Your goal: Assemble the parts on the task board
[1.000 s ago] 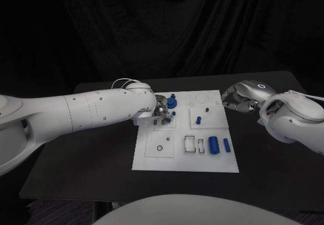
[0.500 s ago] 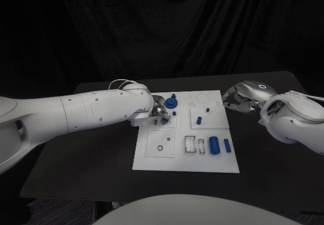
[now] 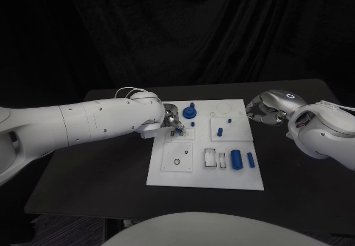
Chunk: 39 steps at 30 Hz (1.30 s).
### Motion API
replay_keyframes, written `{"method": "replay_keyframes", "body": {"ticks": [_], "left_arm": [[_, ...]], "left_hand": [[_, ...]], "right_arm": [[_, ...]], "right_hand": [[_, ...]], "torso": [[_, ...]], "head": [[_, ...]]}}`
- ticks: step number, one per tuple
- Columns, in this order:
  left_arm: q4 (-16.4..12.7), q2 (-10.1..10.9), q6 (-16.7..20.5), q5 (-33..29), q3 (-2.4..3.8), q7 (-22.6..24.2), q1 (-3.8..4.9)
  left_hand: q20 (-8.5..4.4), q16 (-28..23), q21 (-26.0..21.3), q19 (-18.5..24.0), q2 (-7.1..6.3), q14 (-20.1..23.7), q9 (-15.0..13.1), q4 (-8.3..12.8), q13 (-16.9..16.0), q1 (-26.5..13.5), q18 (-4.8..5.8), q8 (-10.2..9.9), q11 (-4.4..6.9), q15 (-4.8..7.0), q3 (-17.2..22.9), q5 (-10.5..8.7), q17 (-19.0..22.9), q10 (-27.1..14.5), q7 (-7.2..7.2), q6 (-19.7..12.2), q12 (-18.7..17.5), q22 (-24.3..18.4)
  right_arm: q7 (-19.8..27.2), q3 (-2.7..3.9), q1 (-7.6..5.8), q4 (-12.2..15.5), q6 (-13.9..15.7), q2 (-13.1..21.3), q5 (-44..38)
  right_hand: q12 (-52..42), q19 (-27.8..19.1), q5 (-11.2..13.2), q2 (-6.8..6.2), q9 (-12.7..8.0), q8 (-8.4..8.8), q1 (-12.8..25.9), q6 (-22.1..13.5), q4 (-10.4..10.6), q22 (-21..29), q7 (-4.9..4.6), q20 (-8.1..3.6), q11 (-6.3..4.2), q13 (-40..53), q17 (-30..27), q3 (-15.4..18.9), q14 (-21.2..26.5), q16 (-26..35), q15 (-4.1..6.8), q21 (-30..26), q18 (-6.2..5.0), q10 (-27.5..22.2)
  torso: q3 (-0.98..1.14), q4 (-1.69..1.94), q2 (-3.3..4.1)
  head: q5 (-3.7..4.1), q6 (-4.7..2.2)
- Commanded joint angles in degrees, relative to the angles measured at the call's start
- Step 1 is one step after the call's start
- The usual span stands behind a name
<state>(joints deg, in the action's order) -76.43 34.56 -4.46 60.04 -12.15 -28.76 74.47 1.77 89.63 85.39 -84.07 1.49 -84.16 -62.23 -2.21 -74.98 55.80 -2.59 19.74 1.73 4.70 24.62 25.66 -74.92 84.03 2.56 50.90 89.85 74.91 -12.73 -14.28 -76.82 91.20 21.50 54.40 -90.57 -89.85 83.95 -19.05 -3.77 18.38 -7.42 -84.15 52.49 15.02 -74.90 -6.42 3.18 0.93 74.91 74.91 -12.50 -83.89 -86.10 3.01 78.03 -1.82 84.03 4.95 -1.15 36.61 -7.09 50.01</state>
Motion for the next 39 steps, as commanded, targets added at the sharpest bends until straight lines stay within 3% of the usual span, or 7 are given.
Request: {"method": "replay_keyframes", "body": {"ticks": [1,10,27,39], "left_arm": [[-0.2,0.0,0.7,-0.2,0.05,0.5,-0.14],[-0.4,0.0,1.1,-0.2,0.05,0.9,-0.30],[-0.8,0.5,0.9,-0.2,0.05,0.6,-1.79],[-1.0,0.7,0.8,-0.2,0.05,0.8,-2.16]], "left_hand": [[0.23,0.4,-0.3,0.0,-0.10,-5.8,-0.1,0.0,-15.0,-0.8,0.20,-0.5,-0.22,-0.27,0.4,-0.78,-15.1,6.0,0.20,0.2,0.1,6.5],[0.35,0.4,-0.5,0.1,-0.05,-5.8,-0.5,0.0,-15.0,-1.3,0.16,-1.4,-0.44,-0.42,0.9,-1.96,-15.1,6.0,0.47,-0.5,0.1,6.4],[0.52,0.4,-0.5,0.1,0.13,-5.8,-1.0,-0.6,-15.0,-2.2,0.15,-1.8,-0.59,-0.58,0.8,-3.72,-15.1,6.0,0.57,-0.1,0.1,6.5],[0.56,0.4,-0.6,0.2,0.19,-5.8,-1.1,-0.7,-15.0,-2.4,0.12,-2.0,-0.61,-0.61,0.8,-4.33,-15.1,6.0,0.60,-0.1,0.1,6.4]], "right_arm": [[-1.1,0.04,0.18,0.1,-0.8,0.1,-0.4],[-1.3,0.04,0.26,0.1,-1.2,0.1,-0.4],[-1.6,0.04,0.28,0.0,-1.4,-0.1,-0.4],[-1.6,0.04,0.33,-0.2,-1.5,-0.1,-0.4]], "right_hand": [[0.2,1.3,-0.3,0.30,0.0,0.34,-0.4,-0.1,0.0,-11.2,-0.12,0.25,0.34,14.5,11.6,-0.2,-5.1,0.3,-0.31,-0.3,-1.05,5.4],[0.2,1.2,-0.3,0.34,-0.1,0.37,-0.5,-0.1,0.0,-11.2,-0.13,0.26,0.34,14.5,11.6,-0.3,-5.1,0.4,-0.32,-0.4,-1.07,5.4],[0.3,1.2,-0.4,0.45,-0.1,0.51,-0.5,-0.3,0.0,-11.2,-0.18,0.29,0.34,14.4,11.5,-0.4,-5.1,0.5,-0.34,-0.6,-1.10,5.2],[0.3,1.1,-0.7,0.48,-0.2,0.57,-0.5,-0.3,0.0,-11.1,-0.19,0.31,0.34,14.4,11.4,-0.5,-5.1,0.6,-0.34,-0.7,-1.13,5.2]], "torso": [[0.01,0.16,-0.02],[-0.10,0.03,0.08],[0.09,-0.17,0.04],[0.00,-0.21,0.04]], "head": [[0.01,-0.01],[-0.33,-0.01],[-0.45,-0.01],[-0.66,-0.01]]}}
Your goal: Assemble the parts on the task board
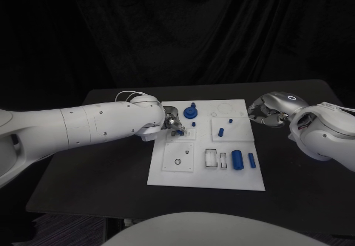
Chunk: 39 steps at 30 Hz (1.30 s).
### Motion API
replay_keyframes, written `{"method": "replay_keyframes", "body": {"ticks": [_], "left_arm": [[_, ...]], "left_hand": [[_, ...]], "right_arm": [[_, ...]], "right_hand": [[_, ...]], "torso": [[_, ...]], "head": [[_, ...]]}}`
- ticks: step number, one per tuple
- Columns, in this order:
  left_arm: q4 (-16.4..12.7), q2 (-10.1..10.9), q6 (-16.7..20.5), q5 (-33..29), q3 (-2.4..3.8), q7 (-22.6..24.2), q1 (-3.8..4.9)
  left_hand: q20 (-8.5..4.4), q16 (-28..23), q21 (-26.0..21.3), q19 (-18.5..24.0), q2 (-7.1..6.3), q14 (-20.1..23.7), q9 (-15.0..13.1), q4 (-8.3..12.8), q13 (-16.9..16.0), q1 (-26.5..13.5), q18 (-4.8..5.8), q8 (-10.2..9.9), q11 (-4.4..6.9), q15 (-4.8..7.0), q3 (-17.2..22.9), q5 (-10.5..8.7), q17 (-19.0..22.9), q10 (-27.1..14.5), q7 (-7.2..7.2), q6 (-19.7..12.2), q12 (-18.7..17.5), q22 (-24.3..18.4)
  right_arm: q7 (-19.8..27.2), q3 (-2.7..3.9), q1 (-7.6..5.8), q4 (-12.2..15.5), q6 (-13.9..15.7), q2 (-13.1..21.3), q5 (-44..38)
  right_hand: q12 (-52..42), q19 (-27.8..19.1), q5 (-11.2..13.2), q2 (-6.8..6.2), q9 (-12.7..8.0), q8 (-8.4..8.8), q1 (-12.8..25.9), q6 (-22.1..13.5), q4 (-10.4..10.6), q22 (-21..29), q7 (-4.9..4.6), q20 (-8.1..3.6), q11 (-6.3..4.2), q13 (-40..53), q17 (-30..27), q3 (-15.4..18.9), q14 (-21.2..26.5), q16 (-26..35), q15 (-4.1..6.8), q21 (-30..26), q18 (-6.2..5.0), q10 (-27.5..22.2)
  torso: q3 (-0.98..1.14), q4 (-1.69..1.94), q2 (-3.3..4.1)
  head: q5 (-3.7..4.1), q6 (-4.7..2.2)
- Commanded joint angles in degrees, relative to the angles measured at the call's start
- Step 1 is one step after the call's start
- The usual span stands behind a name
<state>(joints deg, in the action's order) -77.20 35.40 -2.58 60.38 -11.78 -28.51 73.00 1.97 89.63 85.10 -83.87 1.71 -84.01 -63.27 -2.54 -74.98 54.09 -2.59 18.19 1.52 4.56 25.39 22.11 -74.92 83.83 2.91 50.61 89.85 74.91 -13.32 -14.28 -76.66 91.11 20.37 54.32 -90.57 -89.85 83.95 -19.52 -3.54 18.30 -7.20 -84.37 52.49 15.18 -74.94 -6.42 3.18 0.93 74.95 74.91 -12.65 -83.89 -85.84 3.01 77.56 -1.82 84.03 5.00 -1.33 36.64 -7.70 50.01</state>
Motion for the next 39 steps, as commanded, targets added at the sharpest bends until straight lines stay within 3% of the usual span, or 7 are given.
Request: {"method": "replay_keyframes", "body": {"ticks": [1,8,16,39], "left_arm": [[-0.2,-0.2,-1.1,-0.5,-0.33,0.6,-0.71],[-0.4,-0.2,-1.1,-0.5,-0.33,0.7,-0.87],[-0.7,-0.2,-1.3,-0.5,-0.33,0.6,-1.12],[-1.6,0.0,-1.7,-0.5,-0.33,0.3,-1.40]], "left_hand": [[0.37,0.4,-0.4,0.0,-0.01,-6.0,-0.1,-0.4,-15.0,-0.7,0.11,-0.5,-0.42,-0.48,0.0,-1.04,-15.1,6.2,0.25,0.2,0.1,6.3],[0.39,0.4,-0.4,0.1,0.02,-6.0,-0.2,-0.5,-15.0,-0.8,0.09,-0.6,-0.43,-0.50,0.0,-1.36,-15.1,6.2,0.25,0.3,0.1,6.3],[0.39,0.4,-0.4,0.1,0.03,-6.0,-0.2,-0.5,-15.0,-0.8,0.08,-0.6,-0.43,-0.50,0.0,-1.49,-15.1,6.2,0.26,0.3,0.1,6.2],[0.48,0.4,-0.5,0.1,0.05,-6.0,-0.7,-1.0,-15.0,-1.4,0.07,-1.2,-0.51,-0.57,-0.6,-3.98,-15.1,6.2,0.33,0.6,0.1,6.3]], "right_arm": [[-1.0,0.04,0.18,-0.1,-0.4,-0.1,-0.4],[-1.1,0.04,0.21,-0.1,-0.5,-0.1,-0.4],[-1.2,0.04,0.25,-0.2,-0.6,-0.1,-0.4],[-1.5,0.04,0.33,-0.4,-1.1,-0.4,-0.4]], "right_hand": [[0.3,1.1,-0.2,0.26,-0.1,0.34,-0.3,-0.3,-0.1,-11.1,-0.20,0.31,0.34,14.3,11.4,-0.3,-5.1,0.3,-0.34,-0.2,-1.13,5.2],[0.3,1.1,-0.2,0.26,-0.1,0.34,-0.3,-0.3,-0.1,-11.1,-0.20,0.31,0.34,14.3,11.4,-0.3,-5.1,0.3,-0.34,-0.2,-1.13,5.2],[0.3,1.1,-0.3,0.26,-0.1,0.38,-0.3,-0.3,-0.1,-11.1,-0.21,0.32,0.36,14.3,11.4,-0.4,-5.1,0.3,-0.35,-0.2,-1.13,5.2],[0.3,1.1,-0.3,0.26,-0.1,0.38,-0.3,-0.3,-0.1,-11.1,-0.21,0.32,0.36,14.3,11.4,-0.4,-5.1,0.3,-0.35,-0.2,-1.13,5.2]], "torso": [[-0.05,-0.01,0.00],[-0.02,0.12,-0.01],[-0.03,0.01,0.01],[-0.03,0.04,-0.02]], "head": [[-0.03,-0.01],[0.15,-0.01],[-0.04,-0.01],[-0.12,-0.01]]}}
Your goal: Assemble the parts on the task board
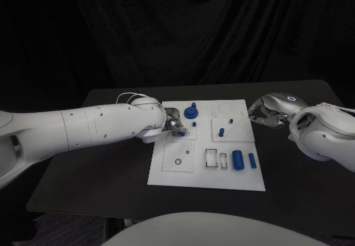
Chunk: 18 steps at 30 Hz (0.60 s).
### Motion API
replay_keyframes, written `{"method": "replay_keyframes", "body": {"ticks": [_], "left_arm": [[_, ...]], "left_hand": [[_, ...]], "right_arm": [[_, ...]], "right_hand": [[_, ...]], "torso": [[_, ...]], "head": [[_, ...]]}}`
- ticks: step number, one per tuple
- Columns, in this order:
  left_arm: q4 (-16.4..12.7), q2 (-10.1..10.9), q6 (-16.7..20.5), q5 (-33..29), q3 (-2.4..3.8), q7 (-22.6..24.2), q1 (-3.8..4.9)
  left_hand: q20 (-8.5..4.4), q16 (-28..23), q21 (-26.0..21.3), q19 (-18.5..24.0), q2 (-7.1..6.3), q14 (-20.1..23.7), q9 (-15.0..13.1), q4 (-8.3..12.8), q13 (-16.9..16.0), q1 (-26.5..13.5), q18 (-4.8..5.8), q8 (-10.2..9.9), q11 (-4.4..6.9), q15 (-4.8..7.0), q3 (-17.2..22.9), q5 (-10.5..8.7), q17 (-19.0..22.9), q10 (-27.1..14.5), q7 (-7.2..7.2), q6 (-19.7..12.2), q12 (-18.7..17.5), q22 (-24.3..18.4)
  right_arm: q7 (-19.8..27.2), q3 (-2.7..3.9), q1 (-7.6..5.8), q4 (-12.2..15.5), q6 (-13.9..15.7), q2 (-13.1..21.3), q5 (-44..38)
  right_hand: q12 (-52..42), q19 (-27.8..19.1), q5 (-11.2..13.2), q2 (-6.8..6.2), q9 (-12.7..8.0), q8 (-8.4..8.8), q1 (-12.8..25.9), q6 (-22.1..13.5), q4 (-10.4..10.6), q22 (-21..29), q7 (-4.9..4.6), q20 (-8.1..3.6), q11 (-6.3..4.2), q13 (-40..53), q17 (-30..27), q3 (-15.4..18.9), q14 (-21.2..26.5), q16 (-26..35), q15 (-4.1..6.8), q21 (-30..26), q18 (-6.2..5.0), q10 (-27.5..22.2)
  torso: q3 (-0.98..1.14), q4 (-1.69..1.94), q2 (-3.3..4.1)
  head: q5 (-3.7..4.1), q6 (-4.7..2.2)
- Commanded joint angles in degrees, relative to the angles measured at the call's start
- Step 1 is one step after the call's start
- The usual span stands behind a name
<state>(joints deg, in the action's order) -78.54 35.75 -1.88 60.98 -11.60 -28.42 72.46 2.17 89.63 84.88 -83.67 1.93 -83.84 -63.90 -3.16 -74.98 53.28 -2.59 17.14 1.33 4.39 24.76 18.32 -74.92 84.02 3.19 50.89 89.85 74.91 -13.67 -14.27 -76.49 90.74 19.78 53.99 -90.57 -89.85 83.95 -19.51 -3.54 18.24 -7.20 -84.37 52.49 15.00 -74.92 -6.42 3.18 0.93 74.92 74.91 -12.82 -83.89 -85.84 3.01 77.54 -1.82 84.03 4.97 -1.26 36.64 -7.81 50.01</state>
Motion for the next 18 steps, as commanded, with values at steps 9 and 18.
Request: {"method": "replay_keyframes", "body": {"ticks": [9,18], "left_arm": [[0.1,-0.5,-2.6,-1.1,-0.51,0.0,-0.91],[0.4,-0.5,-1.8,-1.1,-0.51,0.1,-0.96]], "left_hand": [[0.36,0.4,-0.4,0.0,-0.10,-6.2,-0.4,-1.2,-15.0,-1.2,0.04,-0.9,-0.41,-0.48,-0.8,-3.21,-15.1,6.0,0.14,0.6,0.1,6.3],[0.42,0.4,-0.5,0.0,-0.04,-6.2,-0.6,-2.0,-15.0,-1.7,0.04,-1.3,-0.49,-0.55,-1.6,-4.41,-15.1,6.0,0.22,0.8,0.1,6.3]], "right_arm": [[-1.2,0.02,0.16,-0.1,-0.6,-0.1,-0.4],[-1.3,0.03,0.17,-0.1,-0.6,-0.1,-0.4]], "right_hand": [[0.3,1.1,-0.5,0.21,-0.1,0.47,-0.3,-0.4,0.1,-11.1,-0.25,0.33,0.38,14.3,11.4,-0.3,-5.1,0.4,-0.36,-0.3,-1.16,5.2],[0.3,1.1,-0.5,0.21,-0.1,0.47,-0.3,-0.4,0.1,-11.1,-0.25,0.33,0.38,14.3,11.4,-0.3,-5.1,0.4,-0.36,-0.3,-1.16,5.2]], "torso": [[0.00,-0.03,0.03],[0.04,-0.10,-0.01]], "head": [[0.02,-0.01],[-0.04,-0.01]]}}
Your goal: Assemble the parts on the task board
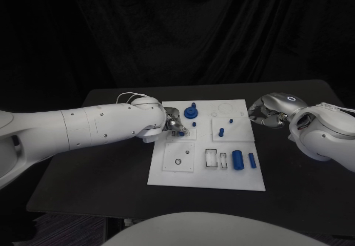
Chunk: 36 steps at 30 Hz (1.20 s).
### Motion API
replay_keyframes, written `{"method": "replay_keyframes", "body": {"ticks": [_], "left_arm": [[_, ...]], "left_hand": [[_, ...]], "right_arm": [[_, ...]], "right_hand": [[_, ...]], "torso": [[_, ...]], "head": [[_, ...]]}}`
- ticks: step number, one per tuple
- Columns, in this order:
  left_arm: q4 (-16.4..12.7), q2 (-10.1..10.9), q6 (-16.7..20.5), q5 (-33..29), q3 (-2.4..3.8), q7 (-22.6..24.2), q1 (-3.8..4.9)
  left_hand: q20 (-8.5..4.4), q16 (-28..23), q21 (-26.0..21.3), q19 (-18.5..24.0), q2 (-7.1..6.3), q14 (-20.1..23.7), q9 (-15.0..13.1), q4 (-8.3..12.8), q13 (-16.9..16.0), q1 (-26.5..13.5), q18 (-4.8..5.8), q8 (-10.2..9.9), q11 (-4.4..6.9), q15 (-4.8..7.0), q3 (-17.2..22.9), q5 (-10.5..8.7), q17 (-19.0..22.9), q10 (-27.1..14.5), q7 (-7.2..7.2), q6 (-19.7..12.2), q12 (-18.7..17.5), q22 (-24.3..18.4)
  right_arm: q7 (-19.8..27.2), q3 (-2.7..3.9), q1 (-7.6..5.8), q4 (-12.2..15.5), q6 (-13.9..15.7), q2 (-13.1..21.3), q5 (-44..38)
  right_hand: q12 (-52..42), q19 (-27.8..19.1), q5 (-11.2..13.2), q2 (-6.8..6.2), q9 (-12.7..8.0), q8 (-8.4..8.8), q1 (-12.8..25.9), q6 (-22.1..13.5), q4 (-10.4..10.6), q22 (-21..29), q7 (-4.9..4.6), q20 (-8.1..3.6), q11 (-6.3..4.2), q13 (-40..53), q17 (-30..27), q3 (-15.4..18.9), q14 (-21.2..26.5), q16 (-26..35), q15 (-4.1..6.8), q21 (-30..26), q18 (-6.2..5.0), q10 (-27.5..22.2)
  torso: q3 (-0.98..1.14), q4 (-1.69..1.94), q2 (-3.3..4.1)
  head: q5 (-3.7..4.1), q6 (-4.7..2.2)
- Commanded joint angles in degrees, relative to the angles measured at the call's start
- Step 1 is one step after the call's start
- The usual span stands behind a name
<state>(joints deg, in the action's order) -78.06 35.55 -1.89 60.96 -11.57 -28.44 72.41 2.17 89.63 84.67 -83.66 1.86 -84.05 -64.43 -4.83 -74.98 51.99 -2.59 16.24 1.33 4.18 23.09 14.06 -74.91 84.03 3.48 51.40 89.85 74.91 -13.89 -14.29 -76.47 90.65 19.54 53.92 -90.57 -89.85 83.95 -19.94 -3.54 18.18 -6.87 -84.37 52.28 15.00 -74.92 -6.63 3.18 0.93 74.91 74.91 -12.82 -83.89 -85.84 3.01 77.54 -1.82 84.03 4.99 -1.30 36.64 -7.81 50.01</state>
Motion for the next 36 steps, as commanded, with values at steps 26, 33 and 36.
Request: {"method": "replay_keyframes", "body": {"ticks": [26,33,36], "left_arm": [[0.5,-0.4,1.3,-1.1,-0.54,1.0,-0.97],[0.5,-0.3,1.2,-1.1,-0.54,1.1,-0.97],[0.5,-0.3,1.1,-1.1,-0.54,1.1,-0.97]], "left_hand": [[0.39,0.4,-0.3,0.0,0.18,-6.0,-0.3,0.0,-15.0,0.4,0.04,-0.6,-0.34,-0.26,0.0,1.17,-15.1,6.0,-0.27,0.7,0.1,6.4],[0.38,0.4,-0.3,0.0,0.17,-6.0,-0.4,0.0,-15.0,0.6,0.04,-0.6,-0.32,-0.25,0.0,1.34,-15.1,6.0,-0.29,0.8,0.1,6.4],[0.38,0.4,-0.3,0.0,0.17,-6.0,-0.4,0.0,-15.0,0.6,0.04,-0.6,-0.32,-0.25,0.0,1.34,-15.1,6.0,-0.29,0.8,0.1,6.4]], "right_arm": [[-1.3,0.05,0.15,0.1,-0.7,0.2,-0.4],[-1.3,0.05,0.16,0.0,-0.8,0.2,-0.4],[-1.3,0.05,0.16,0.1,-0.8,0.2,-0.4]], "right_hand": [[0.4,1.0,-0.2,0.19,-0.1,0.20,-0.3,-0.2,0.1,-11.0,-0.06,0.36,0.42,14.2,11.3,-0.3,-5.0,0.5,-0.39,-0.5,-1.19,5.0],[0.4,1.0,-0.2,0.19,-0.1,0.20,-0.3,-0.2,0.1,-11.0,-0.06,0.36,0.42,14.2,11.3,-0.3,-5.0,0.5,-0.39,-0.5,-1.19,5.0],[0.4,1.0,-0.2,0.19,-0.1,0.20,-0.3,-0.2,0.1,-11.0,-0.06,0.36,0.42,14.2,11.3,-0.3,-5.0,0.5,-0.39,-0.5,-1.19,5.0]], "torso": [[-0.04,0.01,0.05],[-0.08,0.01,0.06],[-0.08,0.05,0.05]], "head": [[0.23,-0.01],[0.29,-0.01],[0.31,-0.01]]}}
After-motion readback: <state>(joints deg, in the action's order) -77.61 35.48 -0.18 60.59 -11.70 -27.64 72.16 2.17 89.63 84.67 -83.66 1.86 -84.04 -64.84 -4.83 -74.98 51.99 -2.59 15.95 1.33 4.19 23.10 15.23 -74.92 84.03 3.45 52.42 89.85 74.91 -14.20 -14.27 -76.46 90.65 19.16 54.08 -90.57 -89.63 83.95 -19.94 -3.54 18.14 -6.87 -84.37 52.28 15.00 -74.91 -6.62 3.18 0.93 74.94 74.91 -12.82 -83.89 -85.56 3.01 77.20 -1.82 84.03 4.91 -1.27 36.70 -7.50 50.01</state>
